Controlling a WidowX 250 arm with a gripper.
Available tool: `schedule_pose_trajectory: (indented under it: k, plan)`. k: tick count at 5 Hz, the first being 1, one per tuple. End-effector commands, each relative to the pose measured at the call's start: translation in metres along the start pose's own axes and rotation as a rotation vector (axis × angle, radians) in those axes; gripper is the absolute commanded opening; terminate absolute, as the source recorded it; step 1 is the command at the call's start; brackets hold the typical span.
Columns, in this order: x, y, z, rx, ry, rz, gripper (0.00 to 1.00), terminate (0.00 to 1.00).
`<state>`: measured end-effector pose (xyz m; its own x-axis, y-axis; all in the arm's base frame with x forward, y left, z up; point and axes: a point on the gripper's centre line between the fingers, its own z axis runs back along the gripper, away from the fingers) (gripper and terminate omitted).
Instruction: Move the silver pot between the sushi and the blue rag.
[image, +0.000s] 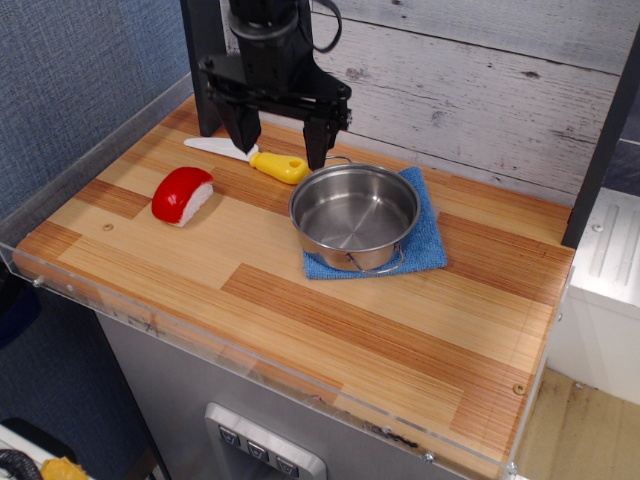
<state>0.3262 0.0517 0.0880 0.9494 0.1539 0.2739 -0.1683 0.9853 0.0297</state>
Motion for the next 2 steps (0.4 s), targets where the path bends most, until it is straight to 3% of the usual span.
schedule_pose_trajectory:
  k: [1, 2]
  plan:
    - [0.009, -0.016, -0.015, 0.017, 0.021, 0.107, 1.0, 0.0]
    - [0.003, -0.016, -0.032, 0.017, 0.059, 0.121, 1.0, 0.0]
